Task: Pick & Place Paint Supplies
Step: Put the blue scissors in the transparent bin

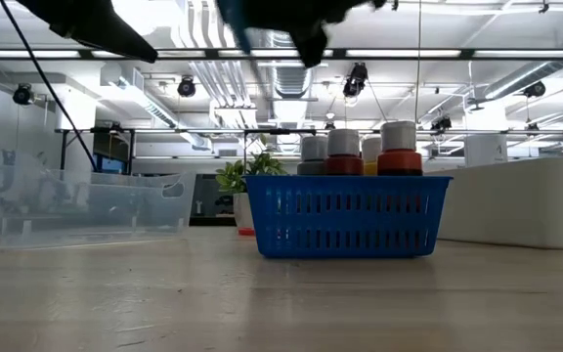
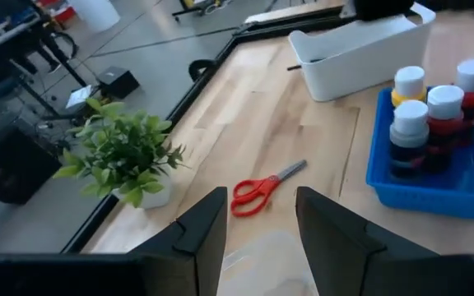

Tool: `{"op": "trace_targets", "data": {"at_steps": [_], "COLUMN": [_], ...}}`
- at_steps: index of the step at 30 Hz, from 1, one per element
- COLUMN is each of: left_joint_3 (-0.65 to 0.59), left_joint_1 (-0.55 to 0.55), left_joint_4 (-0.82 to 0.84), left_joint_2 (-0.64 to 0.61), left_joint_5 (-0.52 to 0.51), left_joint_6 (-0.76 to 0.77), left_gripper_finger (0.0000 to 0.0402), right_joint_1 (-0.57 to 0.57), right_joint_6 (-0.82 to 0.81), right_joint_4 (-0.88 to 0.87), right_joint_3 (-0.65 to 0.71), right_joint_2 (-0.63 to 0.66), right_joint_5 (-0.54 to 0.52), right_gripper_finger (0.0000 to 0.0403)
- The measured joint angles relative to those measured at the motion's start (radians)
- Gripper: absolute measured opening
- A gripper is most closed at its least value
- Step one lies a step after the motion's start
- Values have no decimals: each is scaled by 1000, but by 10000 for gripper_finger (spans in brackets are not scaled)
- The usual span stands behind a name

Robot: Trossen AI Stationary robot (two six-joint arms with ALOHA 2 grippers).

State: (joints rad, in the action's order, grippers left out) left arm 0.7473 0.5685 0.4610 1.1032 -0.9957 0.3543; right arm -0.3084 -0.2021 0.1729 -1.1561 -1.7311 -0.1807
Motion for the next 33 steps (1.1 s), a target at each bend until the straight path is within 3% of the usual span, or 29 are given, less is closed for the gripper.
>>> {"op": "trace_targets", "data": {"at_steps": [5,10,22,33], "left_joint_3": [0,0,-1,-2], "left_joint_1": [2,6,29,42], "left_joint_4": [47,102,295,356], "left_joint_2": [-37,-64,-110,-121], "left_joint_5": [-17,-37,-22,13], "left_joint_6": [42,89,213,257], "left_gripper_finger": [152,152,152,152], "right_joint_1": [88,148,220,299], "right_joint_6": [57,125,290,284], "right_joint_4": [153,215,114,31], "right_joint_3": [-28,-141,-485,-513], "right_joint_2": [-97,-216,-482,-516], "right_joint_5": [105,213,253,237], "right_gripper_finger": [7,7,7,7]}}
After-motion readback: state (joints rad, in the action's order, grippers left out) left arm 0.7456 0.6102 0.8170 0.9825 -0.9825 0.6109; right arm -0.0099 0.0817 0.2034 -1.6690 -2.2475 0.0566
